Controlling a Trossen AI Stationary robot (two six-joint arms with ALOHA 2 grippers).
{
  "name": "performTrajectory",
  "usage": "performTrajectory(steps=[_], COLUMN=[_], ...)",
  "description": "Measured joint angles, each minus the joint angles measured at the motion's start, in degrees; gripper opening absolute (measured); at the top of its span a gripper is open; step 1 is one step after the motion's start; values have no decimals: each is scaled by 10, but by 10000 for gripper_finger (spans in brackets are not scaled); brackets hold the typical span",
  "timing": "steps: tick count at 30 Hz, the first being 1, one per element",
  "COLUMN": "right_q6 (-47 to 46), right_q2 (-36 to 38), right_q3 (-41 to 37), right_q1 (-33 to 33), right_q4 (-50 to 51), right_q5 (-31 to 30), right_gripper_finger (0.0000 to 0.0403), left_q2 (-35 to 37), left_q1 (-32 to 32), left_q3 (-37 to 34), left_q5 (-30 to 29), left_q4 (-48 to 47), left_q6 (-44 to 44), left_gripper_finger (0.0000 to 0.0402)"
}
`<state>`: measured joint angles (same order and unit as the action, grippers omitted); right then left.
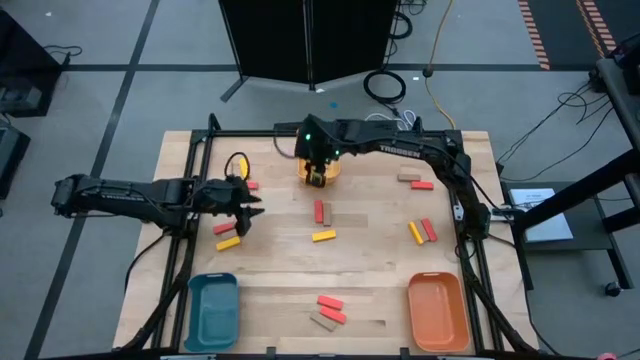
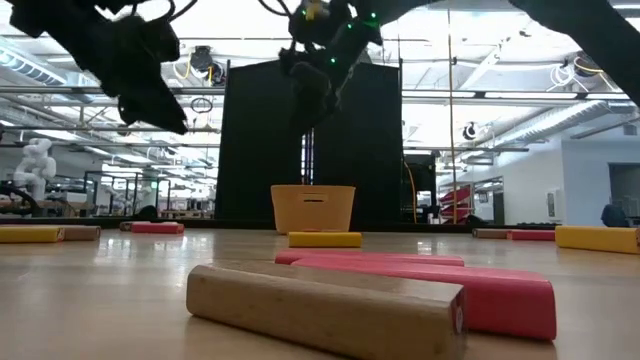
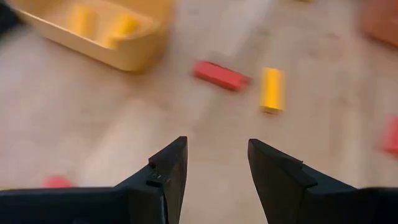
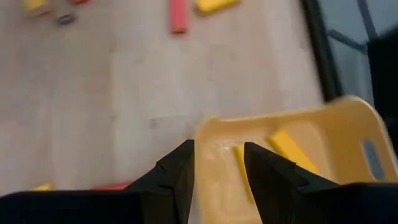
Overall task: Sort blocks
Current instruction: Put the yellow block into the yellow bin
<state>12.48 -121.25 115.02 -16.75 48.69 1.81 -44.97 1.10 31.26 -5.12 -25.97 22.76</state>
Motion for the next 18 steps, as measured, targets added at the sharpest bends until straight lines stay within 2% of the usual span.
performTrajectory(steps=[3, 5, 15, 18], right_q6=[24, 36, 58, 64], right_q2=[0, 0, -1, -1], right_q3=[0, 0, -6, -17], right_q1=[27, 43, 96, 102], right_q4=[18, 35, 83, 80], right_q5=[0, 0, 0, 0], right_gripper_finger=[132, 132, 132, 132], left_q2=[0, 0, -9, -21], left_q1=[-3, -13, -82, -105], left_q3=[24, 38, 55, 55], left_q5=[97, 133, 139, 143], left_q4=[-30, -55, -303, -335], left_q6=[37, 62, 282, 317], left_gripper_finger=[166, 166, 166, 166])
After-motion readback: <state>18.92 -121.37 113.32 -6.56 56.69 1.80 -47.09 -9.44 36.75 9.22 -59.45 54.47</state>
